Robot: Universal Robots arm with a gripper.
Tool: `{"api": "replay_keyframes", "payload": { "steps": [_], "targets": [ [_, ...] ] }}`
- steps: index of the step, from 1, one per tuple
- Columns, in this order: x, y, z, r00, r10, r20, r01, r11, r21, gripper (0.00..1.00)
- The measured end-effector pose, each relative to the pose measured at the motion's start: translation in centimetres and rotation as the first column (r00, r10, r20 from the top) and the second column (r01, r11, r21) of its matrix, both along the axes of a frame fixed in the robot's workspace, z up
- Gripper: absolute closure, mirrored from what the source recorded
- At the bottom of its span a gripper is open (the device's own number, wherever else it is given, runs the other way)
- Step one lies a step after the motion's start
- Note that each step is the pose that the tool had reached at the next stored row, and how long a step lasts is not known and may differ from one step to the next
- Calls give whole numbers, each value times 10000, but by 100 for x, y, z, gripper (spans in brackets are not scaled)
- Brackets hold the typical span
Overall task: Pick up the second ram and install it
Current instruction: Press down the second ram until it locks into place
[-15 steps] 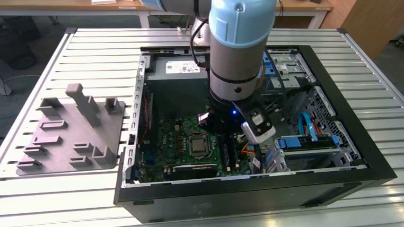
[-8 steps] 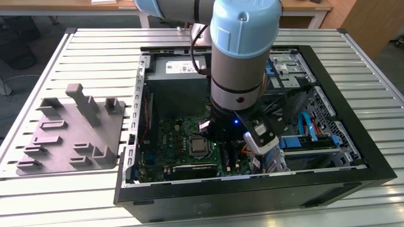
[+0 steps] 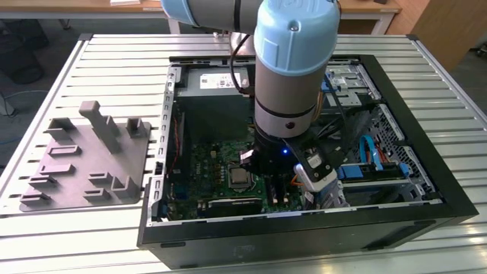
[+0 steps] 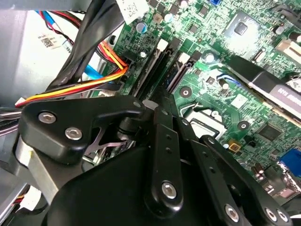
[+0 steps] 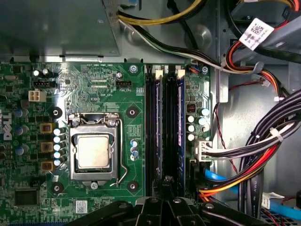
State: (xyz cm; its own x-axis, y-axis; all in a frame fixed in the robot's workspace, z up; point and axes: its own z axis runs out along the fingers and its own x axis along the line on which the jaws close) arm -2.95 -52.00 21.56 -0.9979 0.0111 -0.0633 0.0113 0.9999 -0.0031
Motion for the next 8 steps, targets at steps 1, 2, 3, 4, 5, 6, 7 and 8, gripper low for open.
{"api": "replay_keyframes", "payload": {
  "steps": [1, 2, 3, 4, 5, 6, 7, 8],
  "targets": [
    [0, 0, 3, 10000, 1, 1, -1, 10000, 4, 90],
    [0, 0, 18, 10000, 3, 5, -3, 10000, 12, 90],
    [1, 2, 48, 10000, 2, 12, -2, 10000, 32, 90],
    [1, 1, 100, 10000, 3, 6, -3, 10000, 16, 90],
    [0, 0, 144, 10000, 3, 2, -3, 10000, 2, 90],
    [1, 6, 155, 10000, 4, 4, -4, 10000, 8, 90],
    [1, 27, 157, 10000, 4, 4, -4, 10000, 11, 90],
    [0, 69, 159, 10000, 3, 3, -3, 10000, 5, 90]
  ]
}}
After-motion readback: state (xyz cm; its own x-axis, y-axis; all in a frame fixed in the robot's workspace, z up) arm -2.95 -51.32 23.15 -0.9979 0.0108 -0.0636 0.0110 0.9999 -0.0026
